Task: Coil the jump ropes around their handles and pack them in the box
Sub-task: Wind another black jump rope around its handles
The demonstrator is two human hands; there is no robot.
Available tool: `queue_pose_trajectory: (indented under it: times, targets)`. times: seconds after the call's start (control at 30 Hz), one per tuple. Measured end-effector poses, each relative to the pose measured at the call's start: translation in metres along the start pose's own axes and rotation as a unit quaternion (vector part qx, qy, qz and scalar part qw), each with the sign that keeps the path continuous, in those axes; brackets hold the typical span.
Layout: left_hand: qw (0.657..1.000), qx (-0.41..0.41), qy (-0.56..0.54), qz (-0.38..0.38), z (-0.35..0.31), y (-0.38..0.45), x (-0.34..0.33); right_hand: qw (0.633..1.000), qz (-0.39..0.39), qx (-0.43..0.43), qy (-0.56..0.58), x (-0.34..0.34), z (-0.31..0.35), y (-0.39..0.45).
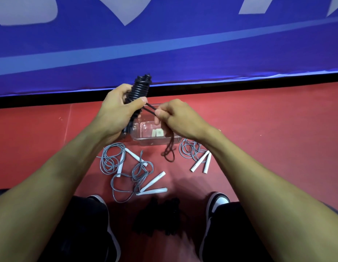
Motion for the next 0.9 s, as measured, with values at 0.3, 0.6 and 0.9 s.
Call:
queue_pose_trajectory:
  times: [0.3, 0.6, 0.9]
  targets:
    - [0.998, -0.030, 0.057, -0.005, 0.002, 0.001, 0.006, 0.998, 0.024, 0.017, 0.058, -0.006, 0.011, -0.002]
    - [0.996, -0.059, 0.068, 0.004, -0.001, -0.001, -0.001, 0.996, -0.007, -0.002, 0.090, -0.007, 0.009, -0.001]
    - [0.990, 0.069, -0.048, 0.113, -0.002, -0.007, -0.005, 0.998, -0.038, -0.032, 0.030, -0.002, -0.005, 0.002]
Point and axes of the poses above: each hand's wrist, its own y-axis towards the middle knuckle, its own x-axis out of the back of the hand, z = x × y, the point moved 2 cm from there along y, towards the middle knuckle, and after that the axes turned 10 degrees about -z, right-handed, at the moved point
